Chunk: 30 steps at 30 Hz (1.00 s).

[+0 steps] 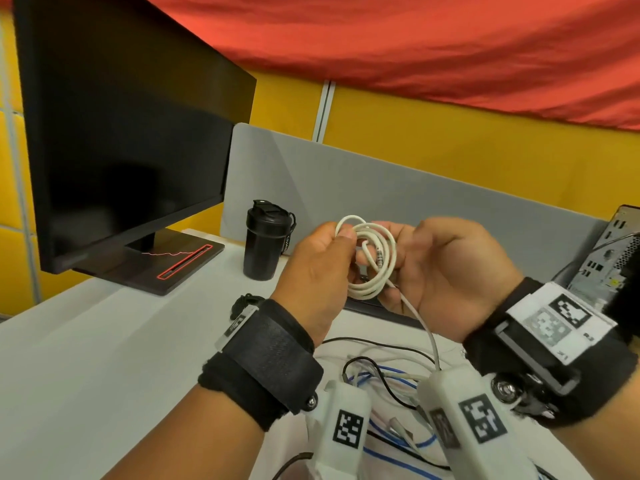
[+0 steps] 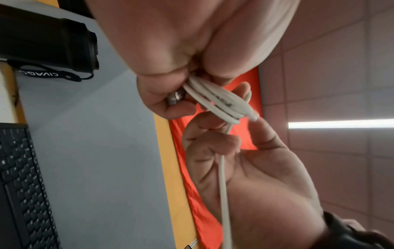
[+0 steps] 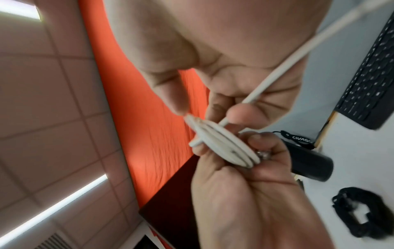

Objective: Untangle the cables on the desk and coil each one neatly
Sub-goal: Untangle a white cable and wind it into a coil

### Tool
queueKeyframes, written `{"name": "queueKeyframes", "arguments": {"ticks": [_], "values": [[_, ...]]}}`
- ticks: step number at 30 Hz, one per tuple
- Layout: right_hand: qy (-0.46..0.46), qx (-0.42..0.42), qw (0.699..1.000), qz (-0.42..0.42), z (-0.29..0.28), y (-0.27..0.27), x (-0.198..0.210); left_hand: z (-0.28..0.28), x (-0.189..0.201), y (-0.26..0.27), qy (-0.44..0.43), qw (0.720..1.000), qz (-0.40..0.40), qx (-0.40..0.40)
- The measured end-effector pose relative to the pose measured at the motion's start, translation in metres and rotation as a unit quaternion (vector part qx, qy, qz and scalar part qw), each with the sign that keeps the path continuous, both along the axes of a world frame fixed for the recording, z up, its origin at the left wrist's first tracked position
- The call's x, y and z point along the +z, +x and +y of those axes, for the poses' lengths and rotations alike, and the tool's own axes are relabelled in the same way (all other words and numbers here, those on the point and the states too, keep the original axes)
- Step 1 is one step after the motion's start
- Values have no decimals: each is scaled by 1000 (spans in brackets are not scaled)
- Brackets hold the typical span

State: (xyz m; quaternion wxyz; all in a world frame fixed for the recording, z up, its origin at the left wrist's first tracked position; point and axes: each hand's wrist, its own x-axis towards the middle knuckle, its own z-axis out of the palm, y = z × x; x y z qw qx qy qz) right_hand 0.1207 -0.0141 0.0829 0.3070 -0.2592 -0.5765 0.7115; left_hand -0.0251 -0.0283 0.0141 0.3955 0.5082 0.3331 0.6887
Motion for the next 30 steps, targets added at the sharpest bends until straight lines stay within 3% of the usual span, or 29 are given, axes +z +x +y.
{"name": "queueKeyframes", "arguments": {"ticks": [2, 4, 7, 9, 12, 13, 14, 21, 22, 23, 24, 26, 27, 28, 30], "values": [[-31, 30, 999, 14, -7, 0, 7, 1, -1, 1, 16, 1000, 9, 6], [28, 23, 999, -25, -15, -4, 10, 2, -2, 2, 24, 1000, 9, 10], [179, -115, 967, -138, -20, -18, 8, 3, -2, 5, 18, 1000, -20, 7], [294, -224, 904, -217, -22, -25, 6, 4, -2, 5, 10, 999, -32, 11], [503, -320, 726, -344, -23, -26, 3, 7, -4, 2, 6, 998, -54, 35], [545, -335, 674, -369, -24, -25, 3, 8, -5, 2, 4, 997, -59, 47], [572, -339, 642, -381, -24, -24, 4, 9, -5, 1, 2, 997, -60, 56], [656, -313, 499, -472, -22, -13, 16, 13, -11, -1, 9, 995, 6, 97], [656, -314, 493, -478, -21, -11, 20, 15, -12, -2, 13, 994, 18, 103], [642, -313, 526, -461, -20, -10, 25, 16, -13, -3, 19, 994, 27, 106], [602, -308, 602, -425, -17, -9, 30, 17, -14, -4, 22, 993, 34, 107], [433, -281, 804, -295, -14, -9, 40, 18, -15, -4, 27, 993, 40, 105], [329, -257, 879, -230, -13, -8, 46, 18, -14, -4, 32, 993, 43, 104], [242, -230, 924, -184, -10, -6, 51, 18, -14, -4, 40, 992, 50, 105], [136, -183, 962, -148, -5, 0, 62, 18, -14, -3, 64, 988, 78, 112]]}}
